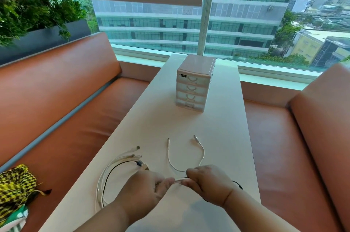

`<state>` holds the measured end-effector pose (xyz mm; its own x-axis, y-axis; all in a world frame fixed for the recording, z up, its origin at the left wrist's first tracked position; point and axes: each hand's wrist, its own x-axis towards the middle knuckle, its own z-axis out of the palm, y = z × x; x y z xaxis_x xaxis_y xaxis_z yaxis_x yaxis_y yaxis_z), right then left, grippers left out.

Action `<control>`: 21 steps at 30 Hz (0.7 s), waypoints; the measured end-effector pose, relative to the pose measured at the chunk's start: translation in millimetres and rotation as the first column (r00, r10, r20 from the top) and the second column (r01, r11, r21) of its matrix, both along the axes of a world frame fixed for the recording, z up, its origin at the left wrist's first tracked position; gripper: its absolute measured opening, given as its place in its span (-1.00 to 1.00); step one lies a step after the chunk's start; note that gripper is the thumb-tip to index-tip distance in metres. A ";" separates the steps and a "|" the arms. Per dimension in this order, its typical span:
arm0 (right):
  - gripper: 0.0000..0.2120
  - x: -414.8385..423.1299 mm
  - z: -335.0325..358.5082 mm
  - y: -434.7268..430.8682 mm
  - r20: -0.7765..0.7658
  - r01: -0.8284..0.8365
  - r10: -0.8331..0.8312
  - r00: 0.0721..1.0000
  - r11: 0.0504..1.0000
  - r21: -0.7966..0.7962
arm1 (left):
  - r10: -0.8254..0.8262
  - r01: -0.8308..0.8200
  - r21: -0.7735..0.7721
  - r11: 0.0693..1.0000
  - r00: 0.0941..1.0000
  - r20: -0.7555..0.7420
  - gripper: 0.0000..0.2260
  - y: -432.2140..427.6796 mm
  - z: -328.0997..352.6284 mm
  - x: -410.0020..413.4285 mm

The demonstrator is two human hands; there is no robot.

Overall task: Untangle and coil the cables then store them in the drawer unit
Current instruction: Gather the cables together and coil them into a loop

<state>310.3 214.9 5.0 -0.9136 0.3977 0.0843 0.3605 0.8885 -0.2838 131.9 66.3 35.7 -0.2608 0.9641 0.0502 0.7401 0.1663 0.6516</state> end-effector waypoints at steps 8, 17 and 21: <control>-0.11 9.5 -7.8 4.1 0.010 0.080 -0.080 0.997 0.997 0.018 | -0.040 0.040 -0.008 0.999 0.999 0.005 -0.32 -2.5 -2.8 -3.1; -0.06 19.1 0.1 5.3 0.047 0.115 -0.119 0.992 0.990 0.080 | -0.041 0.048 -0.110 0.993 0.997 0.059 -0.36 -10.5 -5.4 -12.9; -0.32 12.9 8.8 -4.6 0.061 0.097 -0.122 0.991 0.944 0.315 | 0.091 -0.063 -0.308 0.949 0.993 0.078 -0.57 -12.7 2.3 -21.0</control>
<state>323.2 210.3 13.8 -0.8745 0.4616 0.1489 0.4709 0.8816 0.0329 110.8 53.6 38.0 -0.3247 0.9065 -0.2699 0.6580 0.4215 0.6240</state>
